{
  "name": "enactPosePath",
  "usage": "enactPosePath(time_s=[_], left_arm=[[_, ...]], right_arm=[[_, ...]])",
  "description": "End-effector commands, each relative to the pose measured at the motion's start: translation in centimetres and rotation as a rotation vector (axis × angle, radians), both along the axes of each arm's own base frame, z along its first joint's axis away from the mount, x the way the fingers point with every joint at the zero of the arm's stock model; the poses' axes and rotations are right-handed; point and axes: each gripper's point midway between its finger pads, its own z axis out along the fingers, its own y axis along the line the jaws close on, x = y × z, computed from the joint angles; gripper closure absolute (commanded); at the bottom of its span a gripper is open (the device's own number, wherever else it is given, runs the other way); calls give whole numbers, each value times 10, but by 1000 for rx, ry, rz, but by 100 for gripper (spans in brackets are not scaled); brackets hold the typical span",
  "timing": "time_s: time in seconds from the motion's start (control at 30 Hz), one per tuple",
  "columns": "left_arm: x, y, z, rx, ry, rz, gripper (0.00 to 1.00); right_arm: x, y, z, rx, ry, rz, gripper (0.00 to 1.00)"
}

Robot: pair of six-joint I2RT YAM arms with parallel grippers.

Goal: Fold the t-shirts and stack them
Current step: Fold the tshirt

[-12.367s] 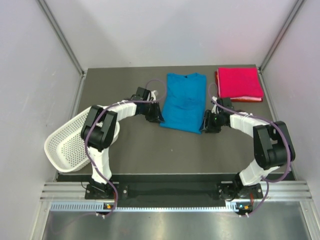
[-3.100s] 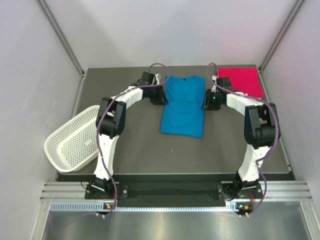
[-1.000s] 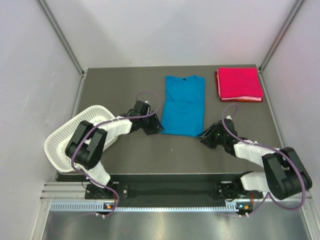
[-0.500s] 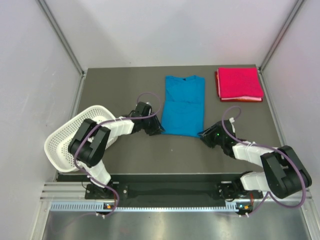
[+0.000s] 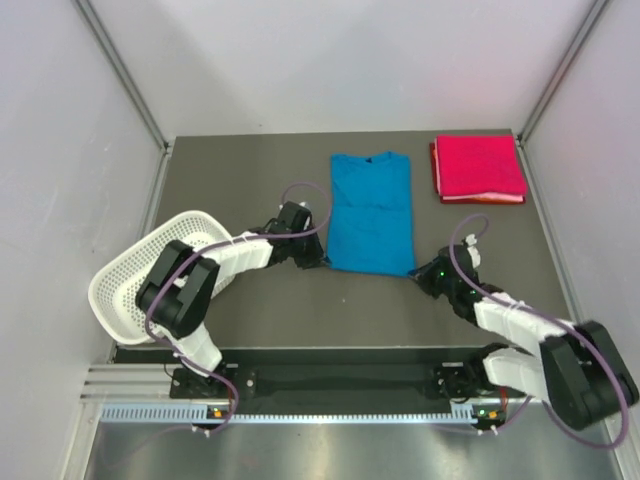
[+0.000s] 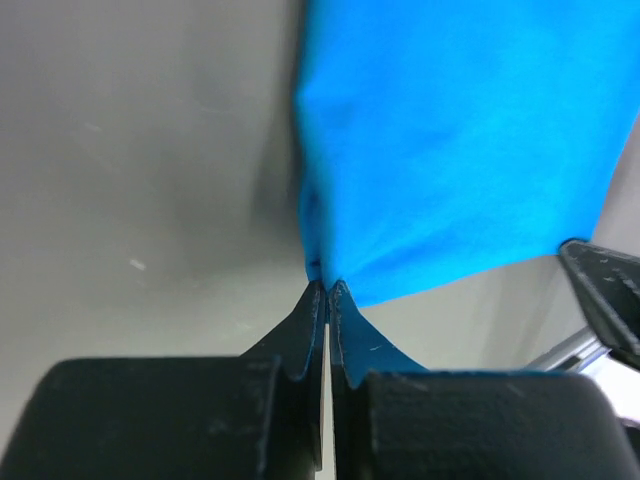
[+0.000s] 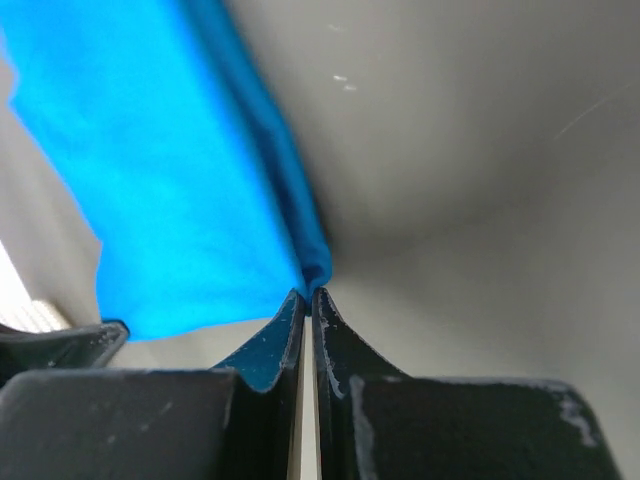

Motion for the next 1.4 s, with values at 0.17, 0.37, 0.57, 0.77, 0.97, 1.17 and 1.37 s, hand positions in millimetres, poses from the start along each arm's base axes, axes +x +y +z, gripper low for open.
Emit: enactPosePath(time_s=[0.17, 0.37, 0.57, 0.77, 0.97, 1.17, 1.37], left_arm=[[-15, -4, 66, 118, -171, -43, 100], [-49, -7, 101, 136, -228, -59, 100], [-88, -21, 127, 76, -253, -93, 100], [-91, -21, 128, 88, -269, -85, 100], [-55, -18, 140, 164, -323, -46, 100], [-7, -18, 144, 155, -320, -26, 100], [61, -13, 148, 109, -341, 10, 100]], right_arm=[[-36, -36, 46, -236, -92, 98, 100], [-64, -33, 63, -226, -99, 203, 100], [-83, -25, 57, -180, -65, 264, 100], [-79, -26, 84, -214, -150, 302, 100], [-43, -15, 111, -302, -217, 387, 100], [2, 4, 141, -352, -255, 459, 100], [57, 5, 164, -411, -265, 472, 100]])
